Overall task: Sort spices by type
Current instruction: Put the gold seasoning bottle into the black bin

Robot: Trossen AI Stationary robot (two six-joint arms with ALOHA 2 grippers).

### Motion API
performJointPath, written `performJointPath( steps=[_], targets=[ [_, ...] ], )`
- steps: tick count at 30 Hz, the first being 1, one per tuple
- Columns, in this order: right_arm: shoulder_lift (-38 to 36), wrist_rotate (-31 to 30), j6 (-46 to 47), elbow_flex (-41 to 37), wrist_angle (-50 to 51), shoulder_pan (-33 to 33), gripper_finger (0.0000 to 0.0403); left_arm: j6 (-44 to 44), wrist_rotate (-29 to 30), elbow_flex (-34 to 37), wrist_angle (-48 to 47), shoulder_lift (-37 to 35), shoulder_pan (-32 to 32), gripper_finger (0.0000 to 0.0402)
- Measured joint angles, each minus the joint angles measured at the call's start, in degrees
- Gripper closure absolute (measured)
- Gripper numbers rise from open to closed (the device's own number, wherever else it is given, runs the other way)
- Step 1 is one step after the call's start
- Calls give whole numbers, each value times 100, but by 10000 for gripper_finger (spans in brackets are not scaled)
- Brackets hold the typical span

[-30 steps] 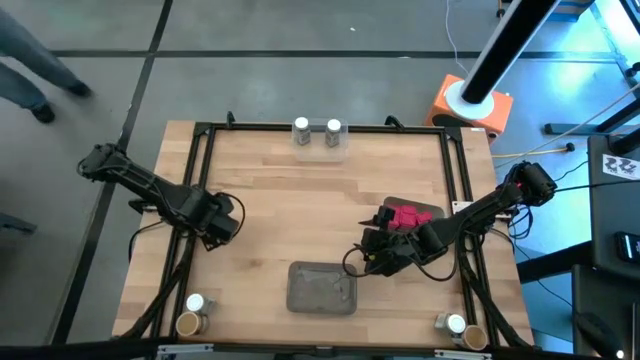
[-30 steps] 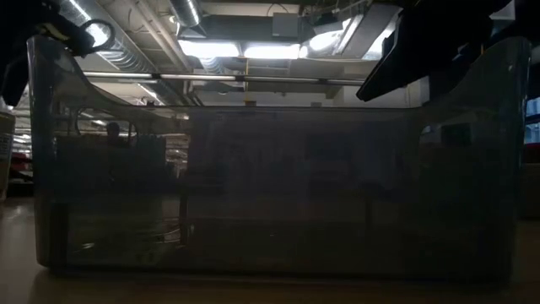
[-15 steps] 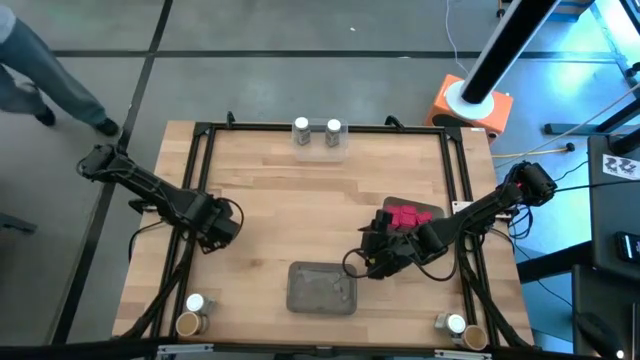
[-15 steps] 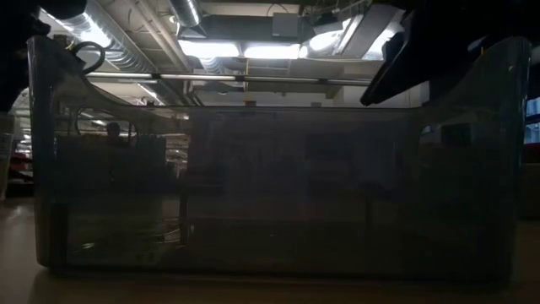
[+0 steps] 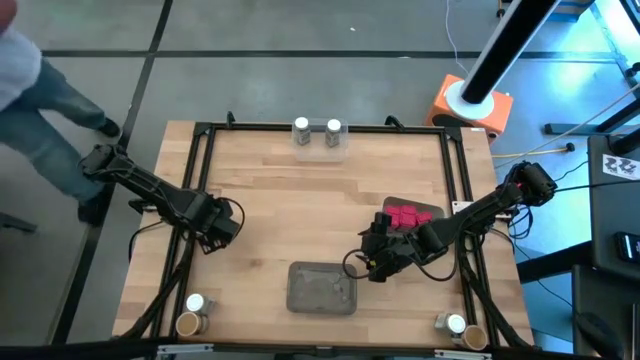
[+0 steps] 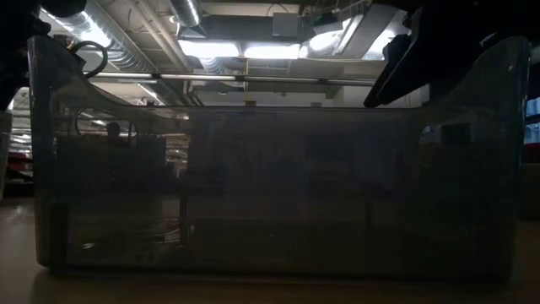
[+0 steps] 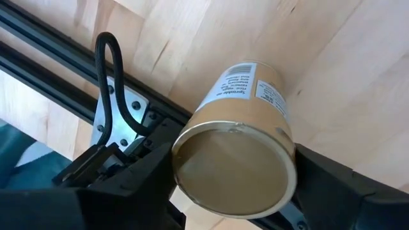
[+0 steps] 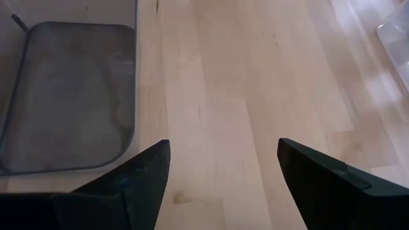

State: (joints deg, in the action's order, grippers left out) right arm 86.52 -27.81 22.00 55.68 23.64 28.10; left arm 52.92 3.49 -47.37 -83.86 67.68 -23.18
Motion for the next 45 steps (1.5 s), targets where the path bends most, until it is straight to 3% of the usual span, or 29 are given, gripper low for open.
performJointPath(
  steps=[23,45],
  targets=[
    [0,2,0,0,0,0,114,134,27,-26,167,2,-2,142],
    [-2,0,-147,-2,-90,-1,113,152,31,-370,918,79,-2,144]
  ],
)
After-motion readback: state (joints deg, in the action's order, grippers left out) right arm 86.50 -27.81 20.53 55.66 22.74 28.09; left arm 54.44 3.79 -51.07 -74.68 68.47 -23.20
